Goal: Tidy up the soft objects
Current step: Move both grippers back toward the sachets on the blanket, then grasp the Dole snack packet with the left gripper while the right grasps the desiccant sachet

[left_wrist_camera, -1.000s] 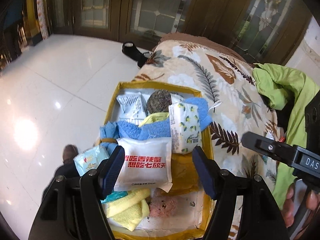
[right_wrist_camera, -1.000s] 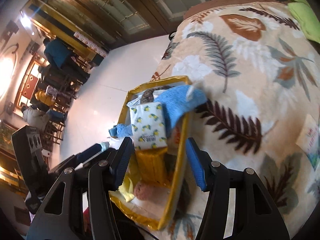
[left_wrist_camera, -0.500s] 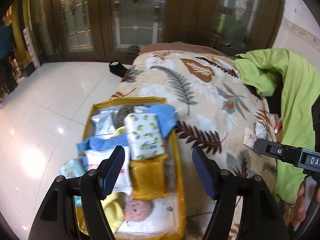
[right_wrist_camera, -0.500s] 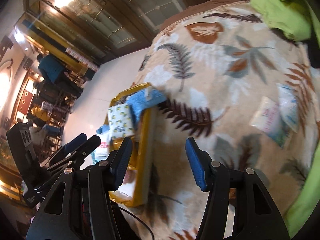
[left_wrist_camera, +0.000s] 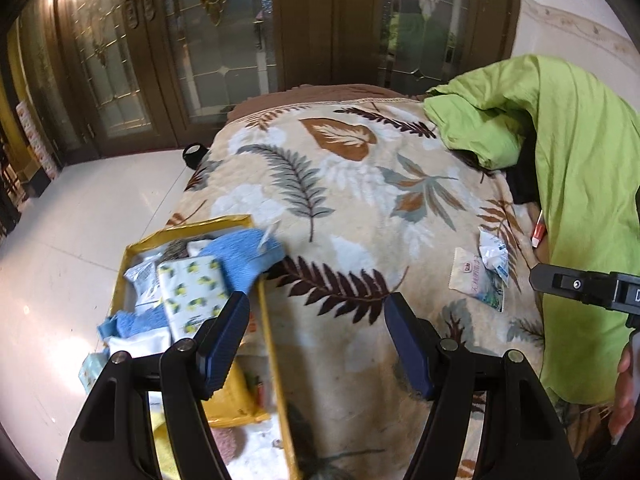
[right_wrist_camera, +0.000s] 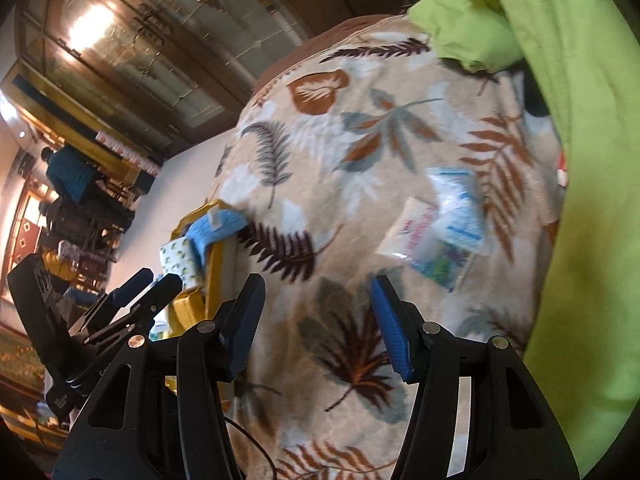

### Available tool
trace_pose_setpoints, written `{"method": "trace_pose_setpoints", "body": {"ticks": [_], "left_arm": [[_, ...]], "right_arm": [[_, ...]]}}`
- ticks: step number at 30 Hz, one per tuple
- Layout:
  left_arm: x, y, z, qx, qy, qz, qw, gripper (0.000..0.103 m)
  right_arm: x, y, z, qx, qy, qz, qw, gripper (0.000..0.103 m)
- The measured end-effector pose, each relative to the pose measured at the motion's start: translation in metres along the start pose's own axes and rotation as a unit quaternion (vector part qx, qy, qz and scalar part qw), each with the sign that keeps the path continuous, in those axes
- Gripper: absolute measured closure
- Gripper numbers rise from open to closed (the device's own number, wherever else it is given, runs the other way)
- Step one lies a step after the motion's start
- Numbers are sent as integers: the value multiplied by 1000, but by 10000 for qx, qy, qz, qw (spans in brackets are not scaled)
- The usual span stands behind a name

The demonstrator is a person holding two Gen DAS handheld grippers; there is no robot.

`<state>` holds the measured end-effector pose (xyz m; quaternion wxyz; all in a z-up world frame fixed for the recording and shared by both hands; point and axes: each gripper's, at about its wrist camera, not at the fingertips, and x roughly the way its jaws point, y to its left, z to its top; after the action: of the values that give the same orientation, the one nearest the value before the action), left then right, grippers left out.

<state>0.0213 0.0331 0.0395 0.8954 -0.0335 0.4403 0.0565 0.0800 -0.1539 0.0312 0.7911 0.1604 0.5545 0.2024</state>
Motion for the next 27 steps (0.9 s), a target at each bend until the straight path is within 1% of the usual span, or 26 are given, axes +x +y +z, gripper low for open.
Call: {"method": "trace_pose_setpoints", "body": {"ticks": [4,7,8,13,15,17,20,23,25,27], "left_arm": [[9,-13,3,128,72,-23,9999,33],[18,-21,4,172,188,-130,9996,33],[20,-23,4,158,233,-183,9994,33],[47,-38,4,38,714,-664,9952,33],[59,-47,4,-21,931,-902,9916,33],[76,-59,4,-45,1141,-1086,9875,33],[94,-77,1,34,1335,-1122,9847,33],[113,-87,-4,-193,1628,-1201,9791,33],[119,-90,-6,-295,1711,-1202,9775,33],[124,-93,-8,-301,1744,-1153,9774,33]], "right_arm": [[-4,-10,5,51,-39,-117,9999,47],[-6,-19,11,96,-71,-201,9997,47],[-6,-23,14,101,-64,-253,9996,46],[-7,-41,33,159,-65,-556,9983,44],[-4,-50,40,204,-12,-657,9976,40],[5,-59,47,241,81,-799,9965,40],[26,-70,51,295,358,-967,9942,40],[45,-77,53,398,458,-1040,9927,40],[58,-84,57,506,489,-1142,9910,40],[71,-90,62,584,554,-1124,9904,40]]}}
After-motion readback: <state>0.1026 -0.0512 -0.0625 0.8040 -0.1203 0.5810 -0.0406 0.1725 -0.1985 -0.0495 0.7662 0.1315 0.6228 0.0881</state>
